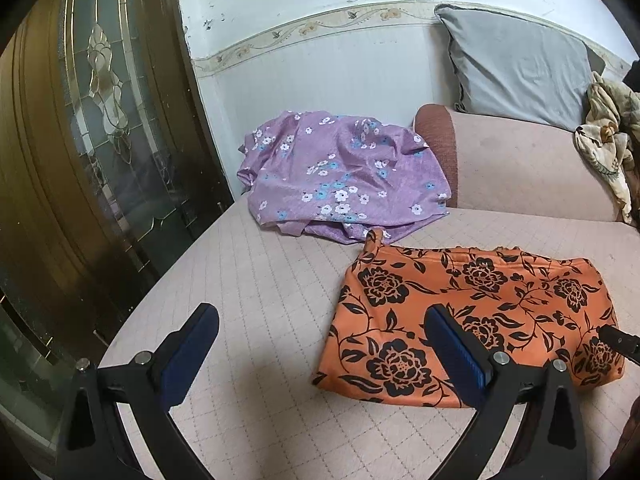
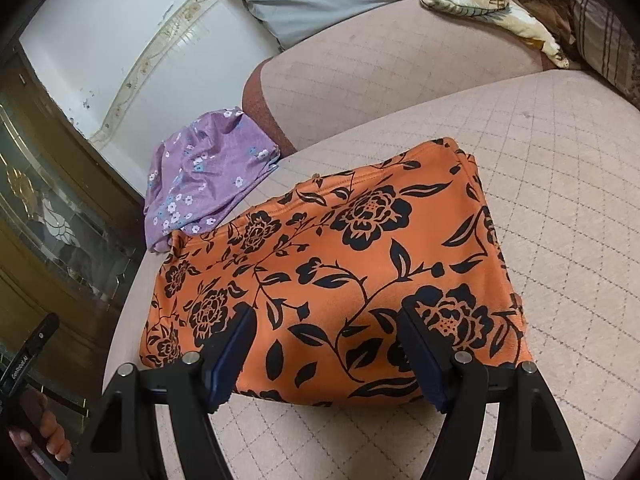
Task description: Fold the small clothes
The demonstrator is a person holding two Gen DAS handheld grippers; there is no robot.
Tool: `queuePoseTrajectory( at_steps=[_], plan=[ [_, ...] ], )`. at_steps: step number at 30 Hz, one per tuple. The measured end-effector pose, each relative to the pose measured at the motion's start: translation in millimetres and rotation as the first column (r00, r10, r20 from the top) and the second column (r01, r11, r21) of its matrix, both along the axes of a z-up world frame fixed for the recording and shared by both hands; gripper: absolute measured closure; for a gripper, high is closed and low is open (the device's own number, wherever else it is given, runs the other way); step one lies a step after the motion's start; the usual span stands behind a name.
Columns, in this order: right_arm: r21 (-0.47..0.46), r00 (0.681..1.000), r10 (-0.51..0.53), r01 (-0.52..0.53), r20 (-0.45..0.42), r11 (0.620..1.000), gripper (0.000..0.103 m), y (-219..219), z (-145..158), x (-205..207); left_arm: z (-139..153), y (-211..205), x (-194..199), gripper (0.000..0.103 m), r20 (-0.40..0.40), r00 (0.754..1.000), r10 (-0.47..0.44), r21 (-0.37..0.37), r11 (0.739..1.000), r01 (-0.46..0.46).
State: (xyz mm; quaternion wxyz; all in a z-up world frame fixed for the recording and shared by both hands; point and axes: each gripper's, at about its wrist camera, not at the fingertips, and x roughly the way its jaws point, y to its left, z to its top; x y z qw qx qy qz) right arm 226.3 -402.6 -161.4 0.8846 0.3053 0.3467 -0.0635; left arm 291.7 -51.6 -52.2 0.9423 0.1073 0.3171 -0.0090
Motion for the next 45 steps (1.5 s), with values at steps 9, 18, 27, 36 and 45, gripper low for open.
queuePoseTrajectory(
  at_steps=[9, 18, 27, 36, 45],
  plan=[
    [-0.018, 1.0, -0.001, 0.001, 0.01, 1.0, 0.031, 0.0, 0.9, 0.6, -18.2, -13.0, 13.9, 0.0, -0.022, 1.0, -0.015, -0.001, 1.0, 0.015],
    [-0.027, 0.999, -0.021, 0.02, -0.024, 0.999, 0.033, -7.5, -8.9, 6.0, -45.5, -24.6, 32.9, 0.0, -0.067, 0.997, -0.027, 0.001, 1.0, 0.027],
    [-0.016, 0.994, -0.068, 0.067, -0.081, 0.998, 0.033, -17.5, -22.3, 10.1, -97.2, -18.1, 65.4, 0.0, -0.19, 0.982, -0.001, -0.006, 1.0, 0.0],
    [-0.027, 0.974, -0.12, 0.117, -0.193, 0.993, 0.034, -30.8, -49.4, 20.3, -165.7, -13.2, 96.2, 0.0, -0.483, 0.876, -0.01, -0.027, 1.0, -0.003],
    [-0.091, 0.985, -0.17, 0.168, -0.006, 0.982, 0.032, -26.6, -15.1, -3.9, -82.2, -16.3, 15.4, 0.0, -0.328, 0.936, -0.128, 0.048, 0.987, 0.152]
  ],
)
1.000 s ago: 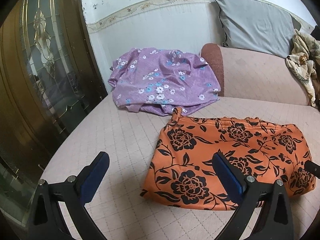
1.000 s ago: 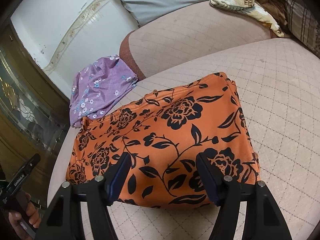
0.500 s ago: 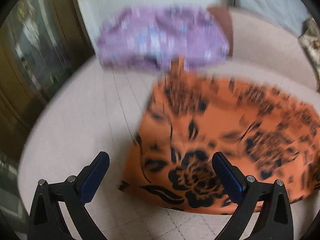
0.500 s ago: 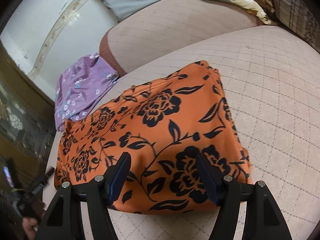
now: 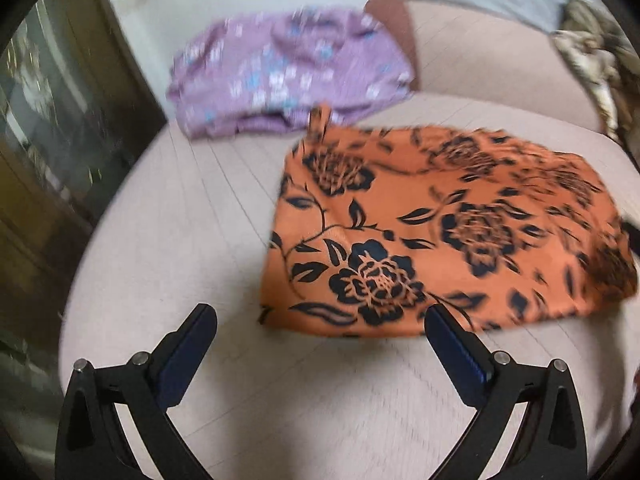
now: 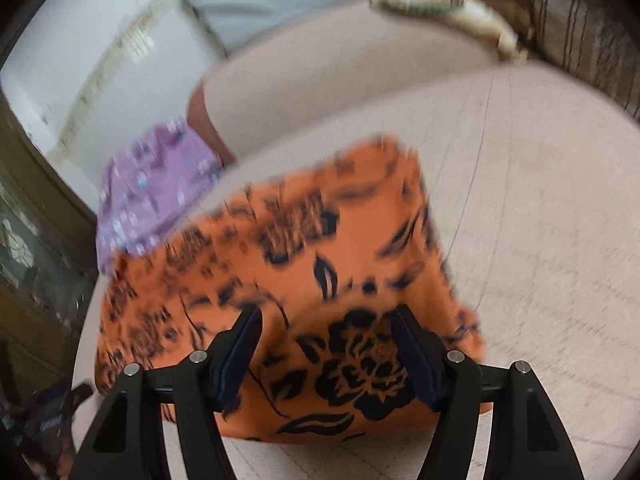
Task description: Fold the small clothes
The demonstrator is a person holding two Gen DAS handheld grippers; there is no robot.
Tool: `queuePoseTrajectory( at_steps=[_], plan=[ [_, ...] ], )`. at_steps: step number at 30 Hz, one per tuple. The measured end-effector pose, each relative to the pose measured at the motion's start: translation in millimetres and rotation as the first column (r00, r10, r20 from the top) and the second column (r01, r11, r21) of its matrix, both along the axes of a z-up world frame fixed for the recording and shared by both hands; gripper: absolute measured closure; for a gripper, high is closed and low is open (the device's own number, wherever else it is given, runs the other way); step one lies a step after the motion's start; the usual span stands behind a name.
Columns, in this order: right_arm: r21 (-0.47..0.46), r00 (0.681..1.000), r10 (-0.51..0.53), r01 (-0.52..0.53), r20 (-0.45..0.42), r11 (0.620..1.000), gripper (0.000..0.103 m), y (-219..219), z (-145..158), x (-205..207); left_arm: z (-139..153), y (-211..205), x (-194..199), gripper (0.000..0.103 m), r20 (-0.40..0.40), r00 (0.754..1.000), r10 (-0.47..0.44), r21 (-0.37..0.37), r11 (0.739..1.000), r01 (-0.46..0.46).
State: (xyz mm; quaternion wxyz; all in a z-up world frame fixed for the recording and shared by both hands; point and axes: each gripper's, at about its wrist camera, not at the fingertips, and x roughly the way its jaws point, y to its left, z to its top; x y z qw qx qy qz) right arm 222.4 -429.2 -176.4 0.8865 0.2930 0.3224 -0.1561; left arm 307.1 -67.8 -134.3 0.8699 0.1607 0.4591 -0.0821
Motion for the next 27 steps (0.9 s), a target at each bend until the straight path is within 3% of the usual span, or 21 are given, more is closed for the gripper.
queuePoseTrajectory(
  at_steps=[3, 5, 8, 12, 16, 22, 25, 27],
  plan=[
    [-0.042, 0.992, -0.01, 0.016, 0.129, 0.999, 0.032, 6.4, 32.2, -21.8, 31.9, 9.8, -29.0, 0.0, 0.081, 0.996, -0.039, 0.011, 0.999, 0.038],
    [-0.067, 0.982, -0.004, 0.017, 0.189, 0.998, 0.032, 13.7, 48.1, -36.2, 50.9, 16.2, -43.7, 0.0, 0.115, 0.992, -0.049, -0.024, 0.998, 0.052],
    [-0.099, 0.977, 0.023, -0.001, 0.213, 0.995, 0.032, 27.4, 63.0, -54.7, 75.2, 24.6, -66.1, 0.0, 0.158, 0.985, -0.062, -0.088, 0.993, 0.077],
    [-0.072, 0.971, 0.036, -0.02, 0.235, 0.997, 0.032, 39.2, 74.5, -82.4, 92.7, 32.7, -92.6, 0.0, 0.176, 0.981, -0.082, -0.148, 0.983, 0.109],
    [-0.103, 0.957, 0.026, 0.004, 0.289, 0.995, 0.029, 57.8, 84.5, -123.0, 91.3, 43.1, -112.6, 0.0, 0.167, 0.981, -0.098, -0.168, 0.978, 0.126],
    [-0.046, 0.956, 0.037, -0.024, 0.293, 0.999, 0.025, 72.0, 84.9, -157.2, 76.6, 79.4, -119.0, 0.0, 0.153, 0.986, -0.062, -0.196, 0.976, 0.092],
    [0.012, 0.956, 0.048, -0.054, 0.288, 0.998, 0.021, 71.8, 78.4, -160.2, 56.7, 101.5, -102.6, 0.0, 0.082, 0.997, -0.003, -0.256, 0.966, 0.024],
    [0.101, 0.956, 0.042, -0.074, 0.289, 0.992, 0.02, 66.4, 68.1, -158.9, 38.7, 112.0, -87.5, 0.0, 0.017, 0.999, 0.04, -0.285, 0.958, -0.034]
  ],
)
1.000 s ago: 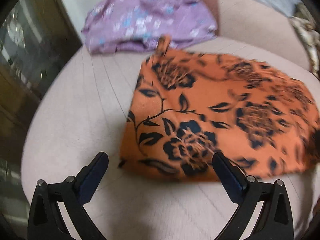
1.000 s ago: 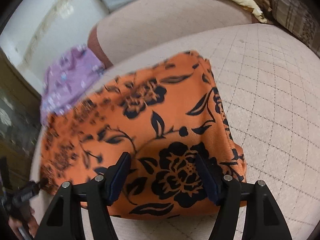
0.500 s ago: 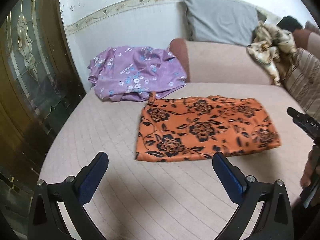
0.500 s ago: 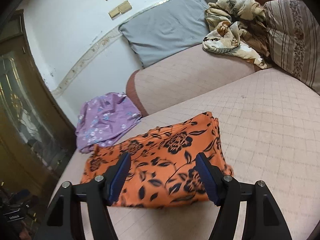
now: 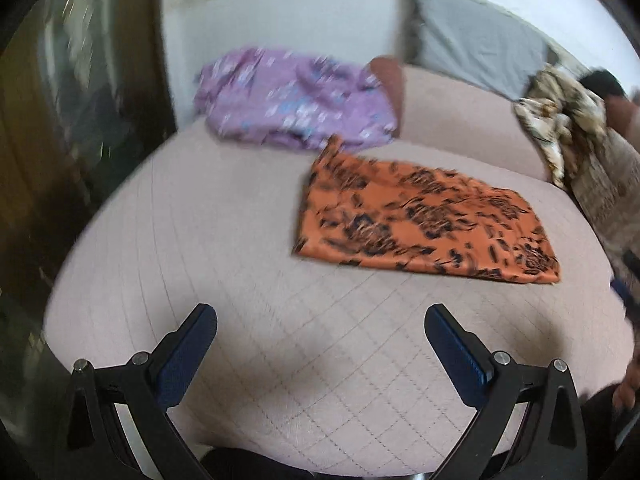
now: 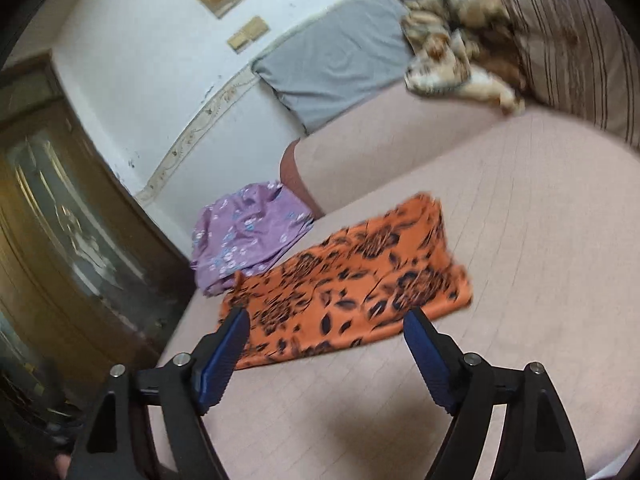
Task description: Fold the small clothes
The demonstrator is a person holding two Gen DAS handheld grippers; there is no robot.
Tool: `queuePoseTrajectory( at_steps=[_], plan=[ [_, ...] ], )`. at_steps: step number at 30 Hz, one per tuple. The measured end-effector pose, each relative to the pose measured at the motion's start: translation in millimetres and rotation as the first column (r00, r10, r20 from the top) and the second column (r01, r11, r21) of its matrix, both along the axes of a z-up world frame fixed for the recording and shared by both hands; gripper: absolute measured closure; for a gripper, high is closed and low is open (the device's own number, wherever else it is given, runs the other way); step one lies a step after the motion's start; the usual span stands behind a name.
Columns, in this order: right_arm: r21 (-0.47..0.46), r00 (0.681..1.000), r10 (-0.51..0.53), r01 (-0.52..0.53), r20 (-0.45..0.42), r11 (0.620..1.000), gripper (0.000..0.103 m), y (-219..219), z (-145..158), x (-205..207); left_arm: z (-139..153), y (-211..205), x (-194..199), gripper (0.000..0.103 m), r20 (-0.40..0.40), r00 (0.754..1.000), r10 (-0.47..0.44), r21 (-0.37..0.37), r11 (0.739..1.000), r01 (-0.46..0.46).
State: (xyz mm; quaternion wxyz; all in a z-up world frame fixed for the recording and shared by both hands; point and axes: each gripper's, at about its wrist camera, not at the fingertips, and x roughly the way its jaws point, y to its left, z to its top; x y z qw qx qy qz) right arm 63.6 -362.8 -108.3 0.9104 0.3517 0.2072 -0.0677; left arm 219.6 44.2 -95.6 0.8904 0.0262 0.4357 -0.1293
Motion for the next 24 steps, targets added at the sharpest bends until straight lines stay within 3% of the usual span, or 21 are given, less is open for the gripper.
queuePoseTrajectory(
  at_steps=[4, 6, 9, 11, 13, 18, 20, 22, 24],
  plan=[
    [0.203, 0.998, 0.008, 0.003, -0.055, 0.979, 0.019, -15.6, -35.4, 14.1, -37.3, 9.1, 30.9, 0.0, -0.123, 0.99, 0.062, -0.082, 0.994, -0.072],
    [0.295, 0.997, 0.006, 0.016, -0.074, 0.955, 0.019, -23.8, -52.6, 21.4, -53.9, 11.8, 44.8, 0.001, -0.185, 0.98, 0.076, -0.168, 0.98, -0.108],
    [0.408, 0.997, -0.022, 0.053, -0.08, 0.911, 0.019, -37.0, -77.3, 31.0, -75.5, 12.2, 63.2, 0.024, -0.259, 0.96, 0.11, -0.224, 0.96, -0.171],
    [0.463, 0.995, -0.034, 0.073, -0.093, 0.883, 0.019, -44.5, -90.5, 38.7, -90.7, 9.4, 78.8, 0.047, -0.312, 0.944, 0.106, -0.243, 0.952, -0.187],
    [0.514, 0.991, -0.05, 0.109, -0.127, 0.851, 0.019, -53.1, -106.5, 49.3, -102.1, 8.0, 92.9, 0.053, -0.348, 0.93, 0.122, -0.251, 0.943, -0.218],
    [0.575, 0.977, -0.1, 0.194, -0.19, 0.795, 0.019, -77.7, -130.1, 70.0, -110.7, 3.7, 123.2, 0.046, -0.357, 0.92, 0.164, -0.274, 0.923, -0.271],
    [0.587, 0.963, -0.103, 0.234, -0.249, 0.775, 0.019, -85.5, -143.9, 82.7, -111.1, -2.7, 137.0, 0.024, -0.364, 0.918, 0.158, -0.291, 0.917, -0.273],
    [0.561, 0.963, -0.119, 0.239, -0.243, 0.793, 0.018, -87.7, -142.5, 94.3, -113.1, -11.8, 149.6, 0.011, -0.373, 0.915, 0.151, -0.303, 0.913, -0.274],
    [0.532, 0.967, -0.098, 0.212, -0.234, 0.82, 0.018, -88.5, -140.0, 110.1, -114.3, -19.4, 160.8, 0.009, -0.356, 0.919, 0.168, -0.295, 0.913, -0.281]
  ],
)
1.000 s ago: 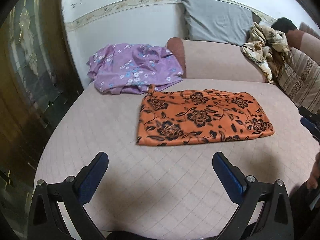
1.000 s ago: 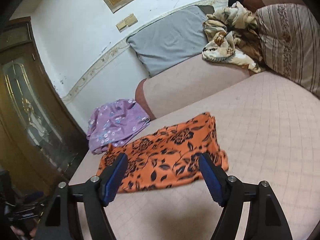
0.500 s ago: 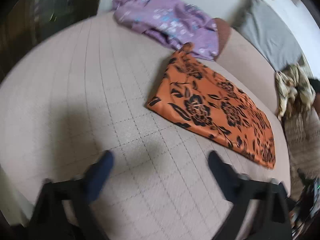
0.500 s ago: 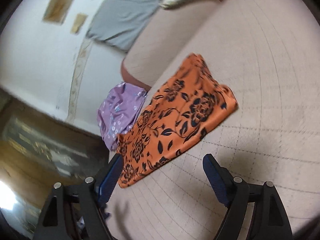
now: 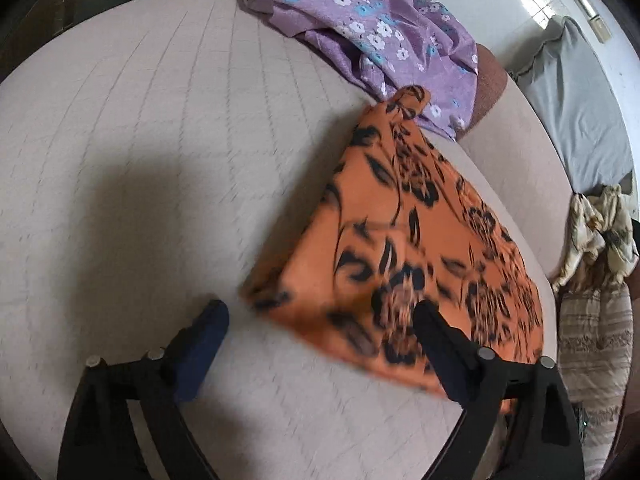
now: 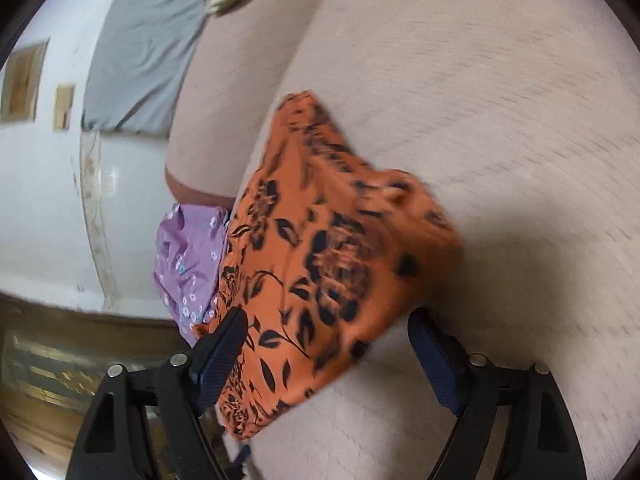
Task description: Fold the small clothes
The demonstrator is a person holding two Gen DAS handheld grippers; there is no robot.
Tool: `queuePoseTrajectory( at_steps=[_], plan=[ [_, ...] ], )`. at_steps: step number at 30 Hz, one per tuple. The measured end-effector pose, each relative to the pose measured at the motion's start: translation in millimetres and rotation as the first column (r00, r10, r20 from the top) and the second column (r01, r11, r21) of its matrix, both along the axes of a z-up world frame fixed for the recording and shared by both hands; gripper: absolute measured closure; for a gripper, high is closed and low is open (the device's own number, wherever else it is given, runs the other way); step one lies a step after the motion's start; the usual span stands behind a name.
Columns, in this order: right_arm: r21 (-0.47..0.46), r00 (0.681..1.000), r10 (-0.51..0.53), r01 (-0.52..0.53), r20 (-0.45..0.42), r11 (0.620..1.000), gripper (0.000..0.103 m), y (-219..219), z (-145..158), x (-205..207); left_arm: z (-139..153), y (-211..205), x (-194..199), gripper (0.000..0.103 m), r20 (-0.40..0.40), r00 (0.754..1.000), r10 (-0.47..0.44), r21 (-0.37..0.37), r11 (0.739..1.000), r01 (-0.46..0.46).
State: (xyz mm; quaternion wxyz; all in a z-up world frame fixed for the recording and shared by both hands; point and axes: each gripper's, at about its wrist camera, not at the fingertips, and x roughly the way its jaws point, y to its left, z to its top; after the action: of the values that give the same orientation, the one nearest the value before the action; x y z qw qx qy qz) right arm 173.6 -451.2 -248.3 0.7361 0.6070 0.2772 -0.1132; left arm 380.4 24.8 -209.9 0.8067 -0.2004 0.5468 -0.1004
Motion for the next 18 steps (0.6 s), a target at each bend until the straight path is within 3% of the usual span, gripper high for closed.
queuePoseTrajectory(
  at_steps=[4, 6, 7, 9, 14, 15, 16, 17, 18],
  plan=[
    [-0.026, 1.0, -0.007, 0.007, 0.025, 1.0, 0.021, -0.6, -2.0, 18.5, -4.2, -9.4, 14.4, 0.01, 0.066, 0.998, 0.023, 0.006, 1.0, -0.024],
    [-0.028, 0.999, -0.011, 0.012, 0.049, 1.0, 0.03, -2.2, -2.1, 25.9, -4.8, -14.4, 17.4, 0.033, 0.095, 0.995, 0.025, 0.001, 1.0, -0.025],
    [-0.023, 0.998, -0.015, 0.016, 0.055, 1.0, 0.033, -3.5, -4.8, 28.8, -6.3, -17.9, 20.1, 0.051, 0.095, 0.995, 0.022, 0.015, 1.0, -0.023],
    [-0.027, 0.998, -0.02, 0.022, 0.056, 0.999, 0.035, -4.6, -6.7, 32.1, -8.8, -19.5, 19.7, 0.054, 0.119, 0.993, 0.02, 0.037, 0.999, -0.025],
    [-0.084, 0.999, -0.013, 0.017, 0.049, 0.996, 0.039, -1.7, -4.7, 45.8, -11.7, -17.2, 21.0, 0.054, 0.144, 0.989, 0.039, 0.007, 0.999, -0.041],
    [-0.104, 0.999, -0.012, 0.017, 0.043, 0.994, 0.045, -0.6, -4.0, 47.9, -11.2, -18.4, 21.7, 0.055, 0.144, 0.989, 0.033, 0.013, 0.999, -0.036],
    [-0.127, 1.0, -0.008, 0.012, 0.029, 0.992, 0.071, 0.3, -4.5, 50.7, -10.4, -19.4, 23.1, 0.075, 0.143, 0.989, 0.022, 0.028, 0.999, -0.026],
    [-0.132, 1.0, -0.006, 0.007, 0.013, 0.991, 0.086, -0.6, -7.0, 50.7, -10.6, -19.3, 24.7, 0.082, 0.133, 0.991, 0.008, 0.028, 1.0, -0.012],
    [-0.125, 1.0, -0.015, 0.015, 0.008, 0.992, 0.087, -2.1, -10.4, 48.3, -10.5, -18.9, 25.1, 0.083, 0.128, 0.992, 0.007, 0.024, 1.0, -0.01]
  ],
)
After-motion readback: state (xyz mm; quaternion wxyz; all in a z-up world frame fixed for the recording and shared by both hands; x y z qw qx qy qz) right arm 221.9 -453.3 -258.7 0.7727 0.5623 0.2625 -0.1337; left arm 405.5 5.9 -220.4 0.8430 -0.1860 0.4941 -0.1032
